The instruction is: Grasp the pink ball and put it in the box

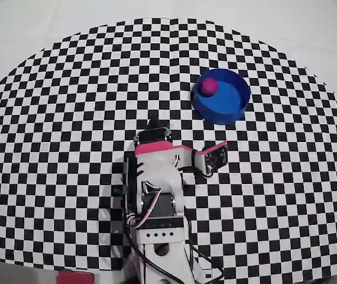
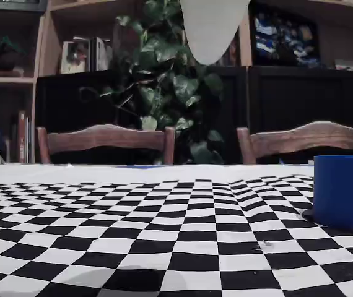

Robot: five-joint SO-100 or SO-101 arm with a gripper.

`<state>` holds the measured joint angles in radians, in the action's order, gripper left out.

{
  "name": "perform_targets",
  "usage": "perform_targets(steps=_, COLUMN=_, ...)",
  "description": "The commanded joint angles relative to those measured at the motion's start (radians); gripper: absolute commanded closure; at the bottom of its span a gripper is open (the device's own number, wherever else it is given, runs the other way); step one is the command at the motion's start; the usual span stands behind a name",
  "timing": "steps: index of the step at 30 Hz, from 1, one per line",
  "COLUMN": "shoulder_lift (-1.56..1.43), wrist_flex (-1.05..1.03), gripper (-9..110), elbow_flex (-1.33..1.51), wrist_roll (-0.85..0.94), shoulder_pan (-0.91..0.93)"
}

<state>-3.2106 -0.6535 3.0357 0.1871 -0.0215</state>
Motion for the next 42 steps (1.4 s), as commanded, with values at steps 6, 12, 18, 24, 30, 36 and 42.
perform_targets(steps=6, shoulder_lift=-0.041, wrist_flex=-0.133, gripper=101, elbow_flex=0.006, wrist_roll=-0.034, shoulder_pan=0.008)
perform_targets(steps=12, shoulder_lift=-0.041, wrist_flex=-0.230, gripper=101, elbow_flex=0.006, wrist_roll=-0.078, shoulder_pan=0.012)
perform_targets(steps=18, shoulder_lift=-0.041, wrist_flex=-0.250, gripper=101, elbow_flex=0.046, wrist_roll=-0.081, shoulder_pan=0.017)
perform_targets(steps=24, shoulder_lift=-0.041, wrist_flex=-0.250, gripper=101, elbow_flex=0.048, wrist_roll=-0.075, shoulder_pan=0.015)
perform_targets(steps=30, shoulder_lift=-0.041, wrist_flex=-0.250, gripper=101, elbow_flex=0.049, wrist_roll=-0.081, shoulder_pan=0.023)
perform_targets(steps=36, shoulder_lift=-0.041, wrist_flex=-0.250, gripper=101, elbow_flex=0.049, wrist_roll=-0.081, shoulder_pan=0.021)
perform_targets(steps=42, shoulder_lift=-0.041, wrist_flex=-0.250, gripper=101, elbow_flex=0.049, wrist_roll=-0.081, shoulder_pan=0.021)
